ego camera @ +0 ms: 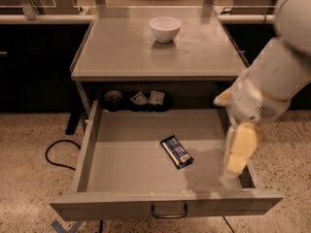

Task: Pick rxbar blueberry from top drawer and place on counter

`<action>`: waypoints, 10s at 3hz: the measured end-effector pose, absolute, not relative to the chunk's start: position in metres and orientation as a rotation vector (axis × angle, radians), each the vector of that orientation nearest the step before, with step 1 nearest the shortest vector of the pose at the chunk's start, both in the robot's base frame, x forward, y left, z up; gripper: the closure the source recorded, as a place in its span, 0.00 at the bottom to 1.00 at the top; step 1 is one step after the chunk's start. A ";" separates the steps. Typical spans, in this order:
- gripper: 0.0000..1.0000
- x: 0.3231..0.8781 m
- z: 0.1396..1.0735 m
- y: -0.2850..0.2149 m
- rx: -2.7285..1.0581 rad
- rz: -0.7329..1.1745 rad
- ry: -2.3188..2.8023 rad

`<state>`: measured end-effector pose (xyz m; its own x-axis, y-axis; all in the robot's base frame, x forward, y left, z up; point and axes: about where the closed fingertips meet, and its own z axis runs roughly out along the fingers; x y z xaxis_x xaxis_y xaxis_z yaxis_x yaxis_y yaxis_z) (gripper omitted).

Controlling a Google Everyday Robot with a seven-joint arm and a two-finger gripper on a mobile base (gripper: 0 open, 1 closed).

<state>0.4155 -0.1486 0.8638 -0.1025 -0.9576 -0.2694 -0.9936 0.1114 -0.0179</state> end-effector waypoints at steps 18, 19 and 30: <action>0.00 0.579 0.565 -0.094 -1.360 0.287 2.549; 0.00 0.579 0.565 -0.094 -1.360 0.287 2.549; 1.00 0.535 0.871 -0.120 -1.209 0.090 2.072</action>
Offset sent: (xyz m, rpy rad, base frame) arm -0.0549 0.1793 -0.2161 0.0848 0.2651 0.1907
